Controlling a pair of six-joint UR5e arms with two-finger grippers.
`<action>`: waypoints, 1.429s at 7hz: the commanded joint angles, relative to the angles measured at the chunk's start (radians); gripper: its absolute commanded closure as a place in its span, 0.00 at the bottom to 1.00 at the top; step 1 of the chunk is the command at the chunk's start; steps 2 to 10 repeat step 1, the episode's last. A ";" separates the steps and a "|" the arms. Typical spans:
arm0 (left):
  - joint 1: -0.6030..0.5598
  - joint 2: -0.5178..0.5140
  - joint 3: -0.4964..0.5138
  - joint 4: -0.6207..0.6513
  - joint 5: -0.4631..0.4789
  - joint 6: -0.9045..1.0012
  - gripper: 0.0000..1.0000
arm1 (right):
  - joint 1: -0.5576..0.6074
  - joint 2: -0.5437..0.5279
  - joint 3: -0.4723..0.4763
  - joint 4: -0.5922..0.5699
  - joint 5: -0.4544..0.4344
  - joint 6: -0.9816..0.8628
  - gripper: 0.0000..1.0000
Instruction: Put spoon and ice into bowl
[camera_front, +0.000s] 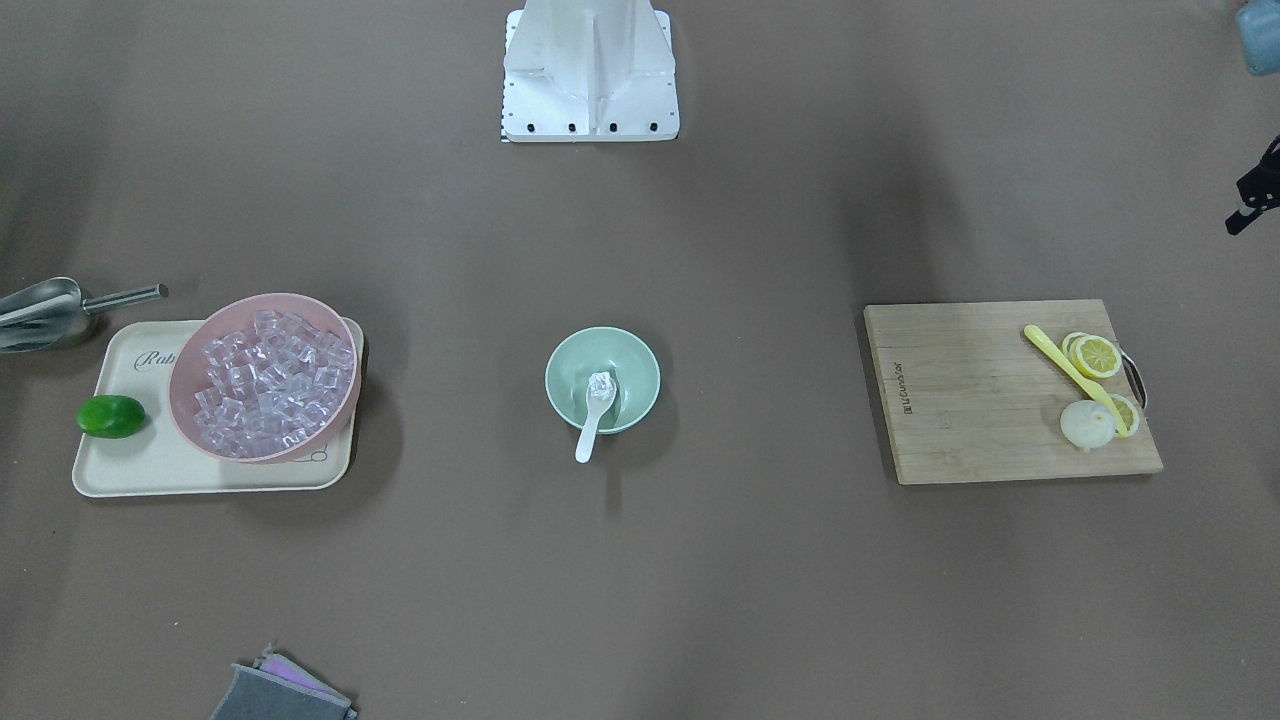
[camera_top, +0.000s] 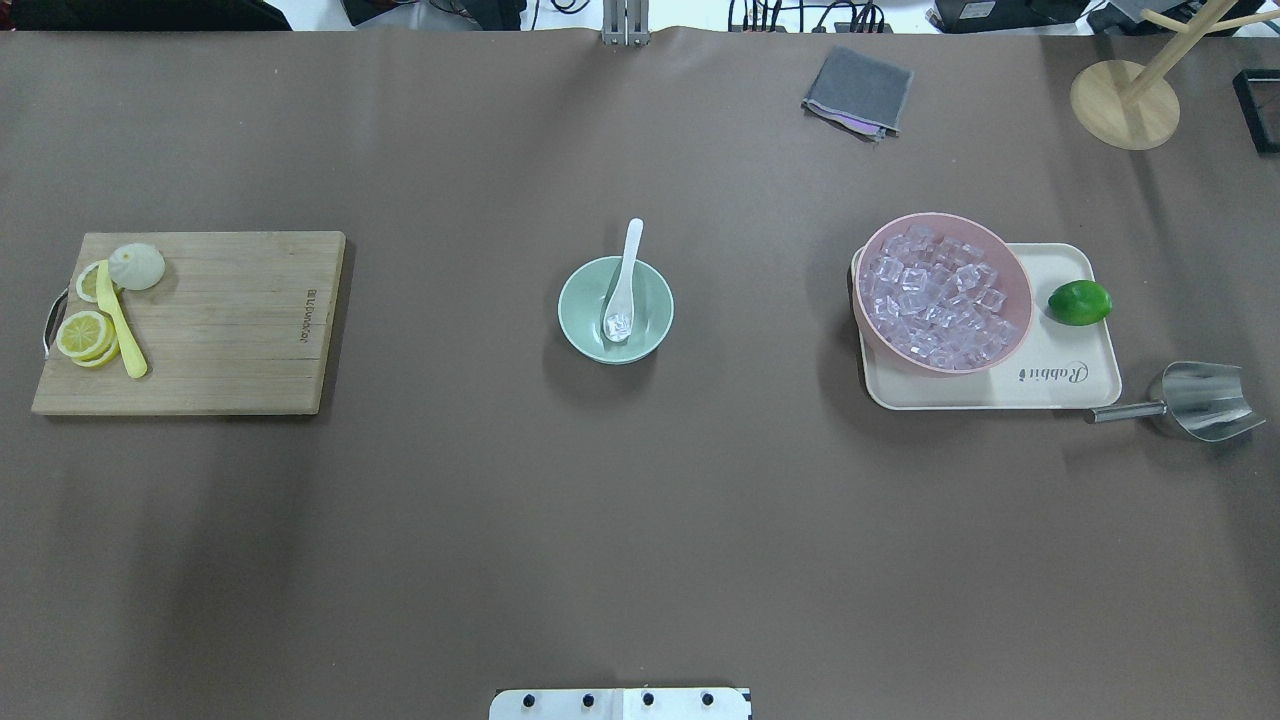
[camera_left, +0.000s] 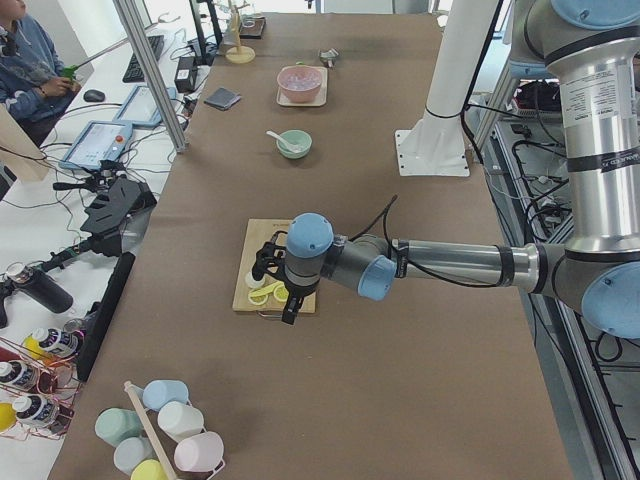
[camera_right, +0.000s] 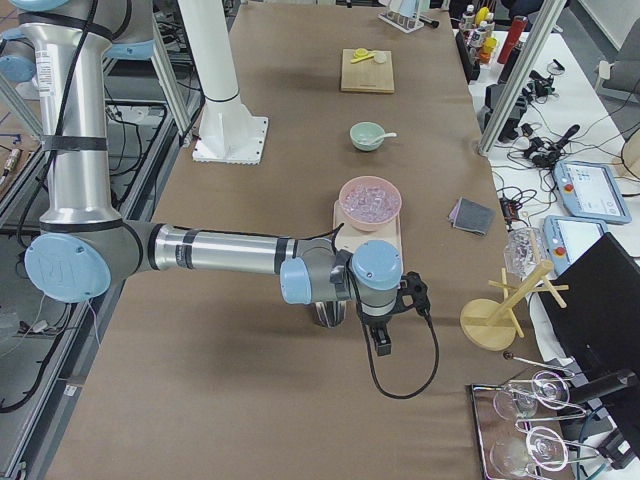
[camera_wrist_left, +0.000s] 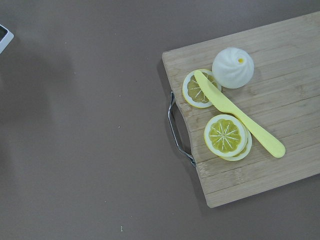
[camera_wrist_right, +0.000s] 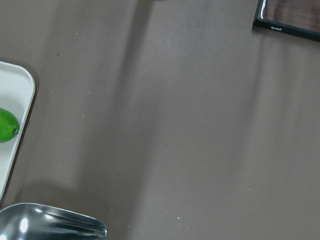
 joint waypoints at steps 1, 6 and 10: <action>-0.001 -0.002 0.004 -0.002 0.000 0.001 0.03 | 0.000 -0.052 0.008 0.008 0.006 -0.005 0.00; -0.001 -0.002 0.004 -0.002 0.000 0.001 0.03 | 0.000 -0.052 0.008 0.008 0.006 -0.005 0.00; -0.001 -0.002 0.004 -0.002 0.000 0.001 0.03 | 0.000 -0.052 0.008 0.008 0.006 -0.005 0.00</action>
